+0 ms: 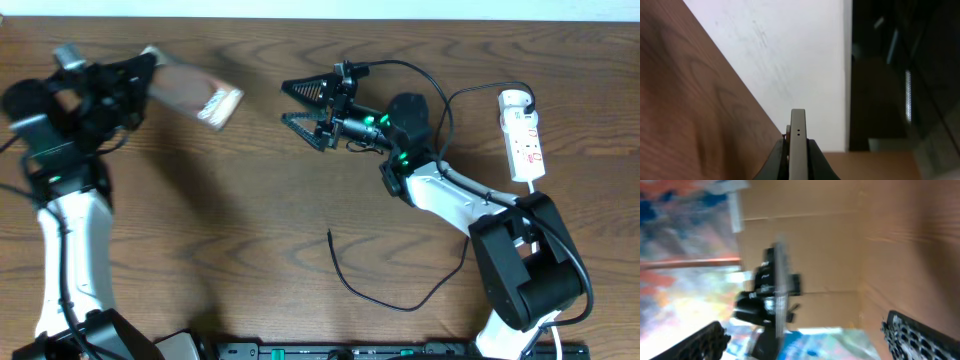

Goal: Plug charger to phone and switch on socket
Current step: 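Open the right gripper and carry the phone left with the left gripper, then lower the right gripper onto the black cable's plug end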

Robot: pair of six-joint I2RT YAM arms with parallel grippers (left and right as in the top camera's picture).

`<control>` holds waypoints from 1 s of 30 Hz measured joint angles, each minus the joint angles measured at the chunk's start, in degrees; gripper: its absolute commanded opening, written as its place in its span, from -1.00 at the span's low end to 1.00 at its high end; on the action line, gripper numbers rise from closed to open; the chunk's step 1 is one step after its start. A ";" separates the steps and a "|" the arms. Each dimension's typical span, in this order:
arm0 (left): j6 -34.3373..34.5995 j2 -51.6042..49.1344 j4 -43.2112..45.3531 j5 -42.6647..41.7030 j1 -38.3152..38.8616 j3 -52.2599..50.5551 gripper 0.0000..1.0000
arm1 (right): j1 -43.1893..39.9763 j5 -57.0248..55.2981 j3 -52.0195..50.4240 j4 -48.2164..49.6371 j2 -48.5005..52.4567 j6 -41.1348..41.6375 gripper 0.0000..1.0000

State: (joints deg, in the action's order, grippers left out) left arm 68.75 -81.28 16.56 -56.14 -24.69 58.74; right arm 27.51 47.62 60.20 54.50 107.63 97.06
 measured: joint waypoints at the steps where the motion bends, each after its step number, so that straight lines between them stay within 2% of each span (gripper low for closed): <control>1: -0.02 0.00 0.22 -2.08 -1.25 0.00 -0.86 | -0.37 0.85 0.39 -6.14 -0.02 -3.45 0.98; 3: -0.09 -0.07 1.73 -8.87 -4.09 -0.02 -0.85 | -0.61 1.84 1.46 -14.43 -0.02 -7.67 0.98; 7: -0.20 -0.09 5.40 -20.00 -6.10 -0.02 -0.85 | -0.66 2.34 6.71 -39.89 0.11 -20.94 0.98; 9: -0.46 -0.07 6.51 -24.28 -6.05 -0.02 -0.85 | -0.57 0.85 11.58 -56.87 0.15 -29.16 0.99; 11: -1.33 -0.07 6.82 -27.58 -6.01 -0.02 -0.86 | -0.52 -2.36 16.50 -69.29 0.17 -36.81 0.99; 13: -2.27 -0.09 6.86 -29.53 -6.01 -0.02 -0.86 | -0.24 -8.96 22.71 -86.62 0.20 -45.22 0.98; 16: -4.02 -0.09 6.95 -30.99 -6.01 -0.02 -0.86 | 0.39 -17.68 27.91 -99.27 0.17 -52.63 0.98; 22: -6.69 -0.09 6.93 -32.28 -6.01 -0.02 -0.86 | 3.74 -29.18 28.50 -110.77 0.11 -60.24 0.98; 30: -8.26 -0.09 7.52 -32.39 -6.01 -0.02 -0.86 | 12.20 -33.59 27.96 -114.51 4.35 -62.14 0.98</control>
State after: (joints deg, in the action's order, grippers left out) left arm 60.49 -81.36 24.08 -88.53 -30.70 58.72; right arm 39.70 14.02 88.16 -60.01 111.98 34.92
